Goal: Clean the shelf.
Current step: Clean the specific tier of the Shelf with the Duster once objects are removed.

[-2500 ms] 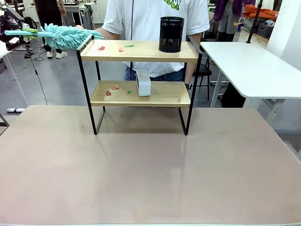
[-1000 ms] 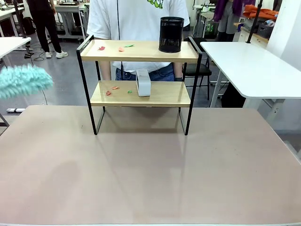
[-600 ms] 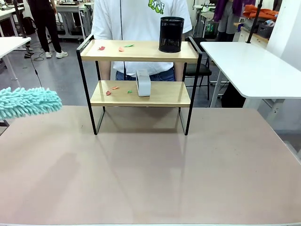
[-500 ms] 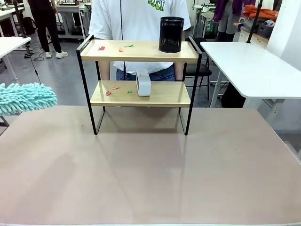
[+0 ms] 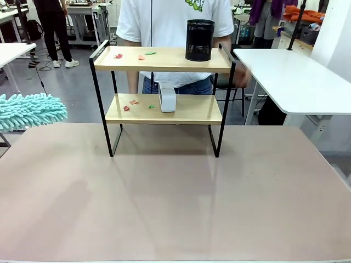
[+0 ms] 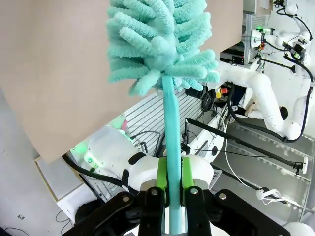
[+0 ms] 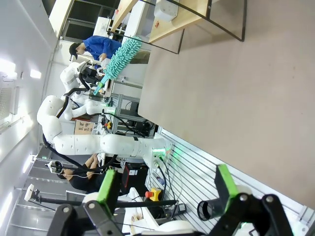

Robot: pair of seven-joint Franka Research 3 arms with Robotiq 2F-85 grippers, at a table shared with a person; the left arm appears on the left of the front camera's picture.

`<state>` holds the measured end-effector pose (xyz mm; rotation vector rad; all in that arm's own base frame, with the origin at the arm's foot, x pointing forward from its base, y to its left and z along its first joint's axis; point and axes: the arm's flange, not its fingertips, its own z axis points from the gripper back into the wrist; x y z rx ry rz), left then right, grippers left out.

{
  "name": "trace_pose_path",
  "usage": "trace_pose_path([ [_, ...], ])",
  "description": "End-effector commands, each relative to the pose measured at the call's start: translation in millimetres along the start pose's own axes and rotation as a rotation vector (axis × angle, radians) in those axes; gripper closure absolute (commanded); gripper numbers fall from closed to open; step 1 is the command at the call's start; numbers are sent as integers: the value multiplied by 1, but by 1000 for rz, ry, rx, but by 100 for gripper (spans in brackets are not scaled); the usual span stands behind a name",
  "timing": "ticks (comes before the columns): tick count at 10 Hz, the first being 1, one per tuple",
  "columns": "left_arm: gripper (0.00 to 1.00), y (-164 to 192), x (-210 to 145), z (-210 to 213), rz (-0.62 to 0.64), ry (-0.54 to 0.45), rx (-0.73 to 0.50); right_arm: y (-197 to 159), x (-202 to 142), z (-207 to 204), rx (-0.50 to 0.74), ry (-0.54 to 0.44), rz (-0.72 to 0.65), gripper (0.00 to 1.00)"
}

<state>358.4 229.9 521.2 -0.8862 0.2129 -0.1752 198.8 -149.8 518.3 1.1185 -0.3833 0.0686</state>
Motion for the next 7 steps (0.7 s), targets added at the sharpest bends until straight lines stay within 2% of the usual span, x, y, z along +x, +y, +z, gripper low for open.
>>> trace_pose_path([
  [1,100,-2,-1,0,-20,-11,-19,1,1,0,17,-11,27,0],
  [7,100,-2,-1,0,-20,-11,-19,1,1,0,17,-11,27,0],
])
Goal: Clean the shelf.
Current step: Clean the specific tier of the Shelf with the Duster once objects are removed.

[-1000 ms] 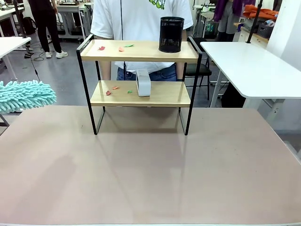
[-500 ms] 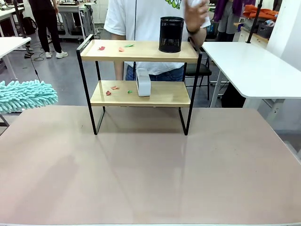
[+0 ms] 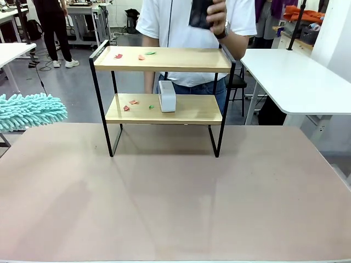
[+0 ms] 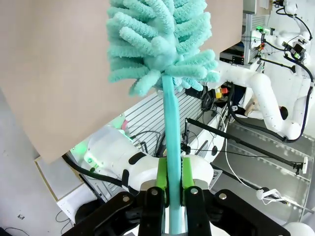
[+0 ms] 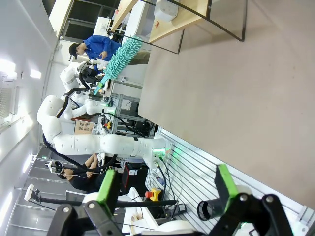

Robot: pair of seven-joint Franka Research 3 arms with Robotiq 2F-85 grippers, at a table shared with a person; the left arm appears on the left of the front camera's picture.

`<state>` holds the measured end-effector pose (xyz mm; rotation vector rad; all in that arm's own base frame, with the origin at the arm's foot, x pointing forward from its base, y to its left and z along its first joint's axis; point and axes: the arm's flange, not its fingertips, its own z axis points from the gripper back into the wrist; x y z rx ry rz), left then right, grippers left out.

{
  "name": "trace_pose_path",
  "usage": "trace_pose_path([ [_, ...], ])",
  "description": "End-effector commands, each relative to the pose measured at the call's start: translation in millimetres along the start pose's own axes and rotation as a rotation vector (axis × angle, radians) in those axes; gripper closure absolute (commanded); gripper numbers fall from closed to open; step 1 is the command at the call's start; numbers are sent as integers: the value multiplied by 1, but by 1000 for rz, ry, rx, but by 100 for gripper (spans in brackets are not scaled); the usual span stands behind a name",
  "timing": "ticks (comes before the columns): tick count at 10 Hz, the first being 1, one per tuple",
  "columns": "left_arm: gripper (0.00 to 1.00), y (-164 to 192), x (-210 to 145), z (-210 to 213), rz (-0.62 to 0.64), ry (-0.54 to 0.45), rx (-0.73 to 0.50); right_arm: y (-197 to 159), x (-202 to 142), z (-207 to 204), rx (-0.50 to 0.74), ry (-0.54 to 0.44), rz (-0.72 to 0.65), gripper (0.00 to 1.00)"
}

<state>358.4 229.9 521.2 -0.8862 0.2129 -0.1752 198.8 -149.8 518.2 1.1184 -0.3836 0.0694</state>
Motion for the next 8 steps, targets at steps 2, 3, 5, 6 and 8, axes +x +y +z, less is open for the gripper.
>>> trace_pose_path([
  [2,100,-2,-1,0,-20,-11,-19,1,1,0,16,-11,26,0],
  [3,88,0,0,0,0,0,0,1,1,0,16,-11,26,0],
  [5,88,-33,-5,20,91,-164,-27,1,1,0,16,-11,26,0],
  [6,88,-56,-16,44,57,-278,-87,1,1,0,16,-11,26,0],
  [8,88,-103,-26,77,-14,-415,-192,1,1,0,16,-11,26,0],
])
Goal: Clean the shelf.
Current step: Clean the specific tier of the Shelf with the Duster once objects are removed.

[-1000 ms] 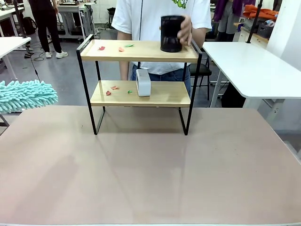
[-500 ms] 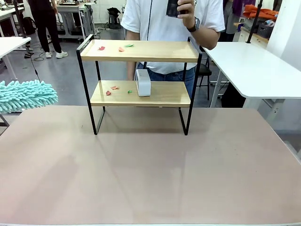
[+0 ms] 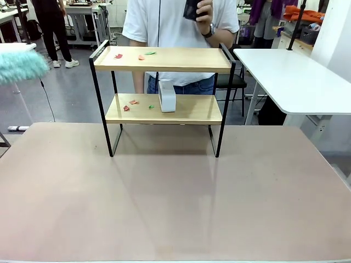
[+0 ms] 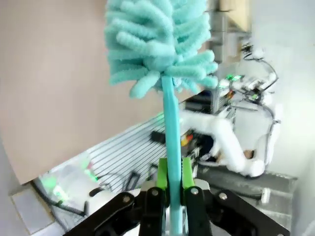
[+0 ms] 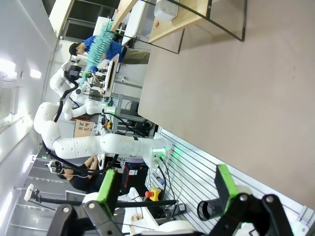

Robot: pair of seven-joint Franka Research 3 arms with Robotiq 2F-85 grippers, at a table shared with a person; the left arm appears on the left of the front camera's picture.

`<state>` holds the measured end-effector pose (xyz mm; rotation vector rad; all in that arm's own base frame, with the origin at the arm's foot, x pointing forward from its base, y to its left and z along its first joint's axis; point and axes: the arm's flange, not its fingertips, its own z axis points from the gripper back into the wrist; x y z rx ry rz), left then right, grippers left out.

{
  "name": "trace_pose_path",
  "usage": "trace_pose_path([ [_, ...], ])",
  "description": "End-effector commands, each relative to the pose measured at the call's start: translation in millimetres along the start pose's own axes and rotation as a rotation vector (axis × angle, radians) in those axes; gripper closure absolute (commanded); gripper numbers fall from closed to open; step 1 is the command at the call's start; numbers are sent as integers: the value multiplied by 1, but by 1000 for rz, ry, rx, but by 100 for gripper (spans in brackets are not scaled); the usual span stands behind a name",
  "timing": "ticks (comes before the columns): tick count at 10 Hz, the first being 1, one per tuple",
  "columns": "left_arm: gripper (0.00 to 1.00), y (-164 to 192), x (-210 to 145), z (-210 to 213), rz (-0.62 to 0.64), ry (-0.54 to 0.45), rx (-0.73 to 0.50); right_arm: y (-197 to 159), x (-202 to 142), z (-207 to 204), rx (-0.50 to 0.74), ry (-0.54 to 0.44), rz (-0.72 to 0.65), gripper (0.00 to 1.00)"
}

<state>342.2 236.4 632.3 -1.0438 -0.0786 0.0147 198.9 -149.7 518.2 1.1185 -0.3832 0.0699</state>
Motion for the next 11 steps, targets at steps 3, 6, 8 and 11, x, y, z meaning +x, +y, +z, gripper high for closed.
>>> trace_pose_path([
  [3,88,-103,-1,-6,-149,-134,-98,1,1,0,16,-12,26,0],
  [6,88,-114,-6,-3,-160,-115,-91,1,1,0,16,-12,26,0],
  [8,88,-114,-6,-3,-160,-115,-91,1,1,0,16,-12,26,0],
  [11,88,-162,-8,-71,-252,-91,-1,1,1,0,16,-12,26,0],
])
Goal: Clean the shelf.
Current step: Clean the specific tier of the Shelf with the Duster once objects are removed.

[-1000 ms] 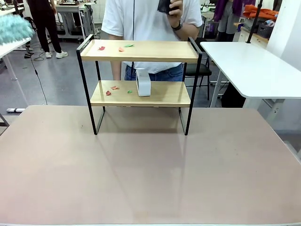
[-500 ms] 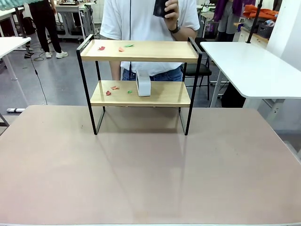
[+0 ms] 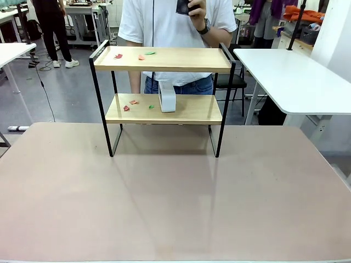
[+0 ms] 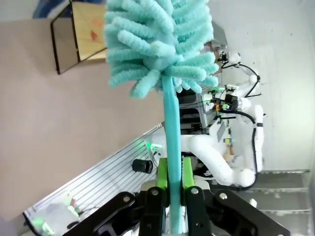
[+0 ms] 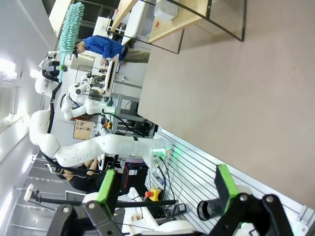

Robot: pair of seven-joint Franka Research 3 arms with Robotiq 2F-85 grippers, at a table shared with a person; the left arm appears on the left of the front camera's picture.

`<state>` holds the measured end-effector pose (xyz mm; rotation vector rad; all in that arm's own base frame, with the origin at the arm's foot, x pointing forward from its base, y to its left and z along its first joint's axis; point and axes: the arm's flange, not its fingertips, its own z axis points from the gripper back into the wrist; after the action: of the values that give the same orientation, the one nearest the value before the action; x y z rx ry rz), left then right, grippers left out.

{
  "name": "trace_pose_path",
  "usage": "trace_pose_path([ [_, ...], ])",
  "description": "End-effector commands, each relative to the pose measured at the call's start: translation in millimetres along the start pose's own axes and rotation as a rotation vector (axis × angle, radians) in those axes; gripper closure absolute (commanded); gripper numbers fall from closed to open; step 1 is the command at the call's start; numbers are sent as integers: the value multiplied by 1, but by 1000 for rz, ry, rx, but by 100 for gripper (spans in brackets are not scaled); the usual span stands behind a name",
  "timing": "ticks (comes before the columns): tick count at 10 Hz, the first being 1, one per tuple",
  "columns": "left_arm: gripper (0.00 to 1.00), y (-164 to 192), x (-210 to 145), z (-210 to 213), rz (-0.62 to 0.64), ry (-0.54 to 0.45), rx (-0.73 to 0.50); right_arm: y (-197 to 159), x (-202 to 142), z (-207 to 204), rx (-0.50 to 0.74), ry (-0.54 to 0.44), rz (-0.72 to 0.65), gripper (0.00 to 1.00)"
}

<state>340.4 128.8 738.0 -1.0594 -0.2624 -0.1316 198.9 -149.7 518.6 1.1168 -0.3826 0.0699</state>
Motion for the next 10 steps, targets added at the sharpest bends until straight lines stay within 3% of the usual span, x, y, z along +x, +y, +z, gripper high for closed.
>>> trace_pose_path([
  [1,88,-24,-5,-47,-50,1,39,1,1,0,18,-12,26,0],
  [2,88,-30,-9,-66,-59,1,91,1,1,0,18,-12,26,0],
  [4,100,-41,-20,-99,-134,6,220,1,1,0,18,-12,26,0],
  [7,100,-46,-18,-148,-169,102,307,1,1,0,18,-12,26,0],
  [10,100,-49,7,-200,-149,155,396,1,1,0,18,-12,26,0],
])
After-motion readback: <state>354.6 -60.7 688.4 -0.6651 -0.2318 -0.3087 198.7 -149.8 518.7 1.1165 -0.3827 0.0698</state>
